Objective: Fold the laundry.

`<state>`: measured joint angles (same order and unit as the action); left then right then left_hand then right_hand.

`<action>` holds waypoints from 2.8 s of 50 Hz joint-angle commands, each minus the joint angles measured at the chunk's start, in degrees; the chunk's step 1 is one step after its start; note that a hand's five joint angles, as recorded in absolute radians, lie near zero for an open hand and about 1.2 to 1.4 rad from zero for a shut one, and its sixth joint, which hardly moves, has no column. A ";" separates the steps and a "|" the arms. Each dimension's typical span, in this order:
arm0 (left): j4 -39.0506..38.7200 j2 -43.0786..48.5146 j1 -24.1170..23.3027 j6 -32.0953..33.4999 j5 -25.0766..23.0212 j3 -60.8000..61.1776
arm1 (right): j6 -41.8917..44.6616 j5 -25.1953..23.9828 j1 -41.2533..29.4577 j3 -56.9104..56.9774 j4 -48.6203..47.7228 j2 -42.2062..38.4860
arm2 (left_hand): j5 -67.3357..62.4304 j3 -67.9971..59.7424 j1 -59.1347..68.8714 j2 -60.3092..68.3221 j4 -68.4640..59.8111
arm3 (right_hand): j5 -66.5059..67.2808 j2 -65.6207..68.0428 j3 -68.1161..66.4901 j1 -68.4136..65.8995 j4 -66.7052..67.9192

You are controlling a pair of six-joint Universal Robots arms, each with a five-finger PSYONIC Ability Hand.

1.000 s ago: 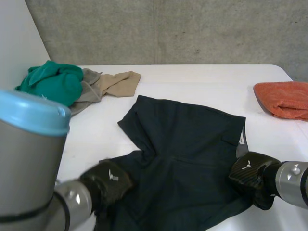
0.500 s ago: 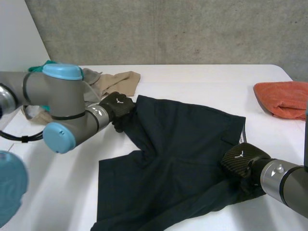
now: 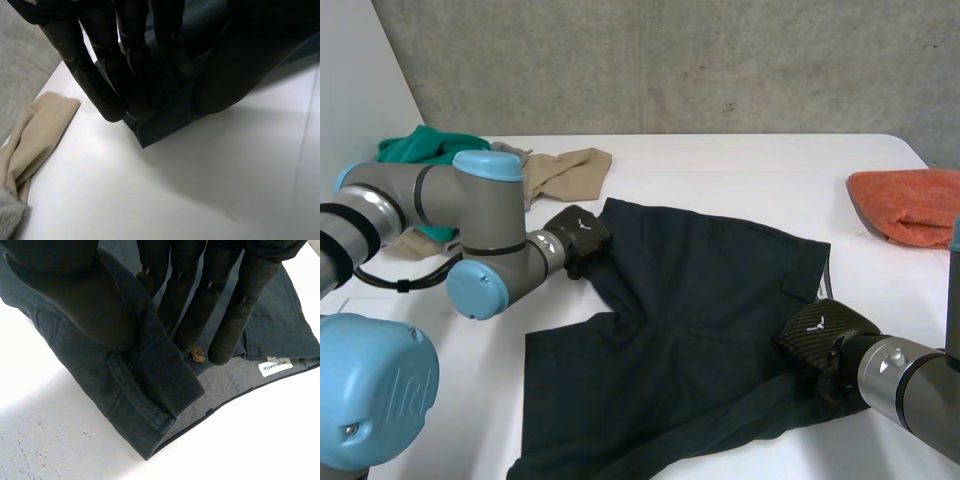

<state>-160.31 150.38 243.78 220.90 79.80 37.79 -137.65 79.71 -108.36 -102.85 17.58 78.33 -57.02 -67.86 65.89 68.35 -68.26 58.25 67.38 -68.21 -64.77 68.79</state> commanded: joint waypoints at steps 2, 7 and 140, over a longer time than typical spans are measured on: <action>1.93 -5.54 1.17 -0.56 13.70 3.69 | 0.01 0.09 -0.19 -0.33 -0.09 0.24 | -12.98 -12.14 14.11 11.65 -11.74 | 11.75 12.62 -11.79 -15.23 11.21; 2.19 -7.82 1.00 -0.82 17.32 8.35 | 0.01 0.18 -0.98 -0.33 -0.09 0.33 | -12.98 -12.14 14.11 11.65 -11.74 | 11.75 12.62 -11.79 -15.23 11.21; 18.45 -46.49 -14.12 -11.91 8.27 59.16 | 27.77 -10.88 14.92 -4.20 20.91 7.46 | -12.98 -12.14 14.11 11.65 -11.74 | 11.75 12.62 -11.79 -15.23 11.21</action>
<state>-151.35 107.84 229.43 204.27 92.39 95.57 -128.80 73.65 -100.34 -104.08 28.40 86.21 -56.90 -67.82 66.55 68.36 -68.25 58.25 67.38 -68.21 -64.77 68.80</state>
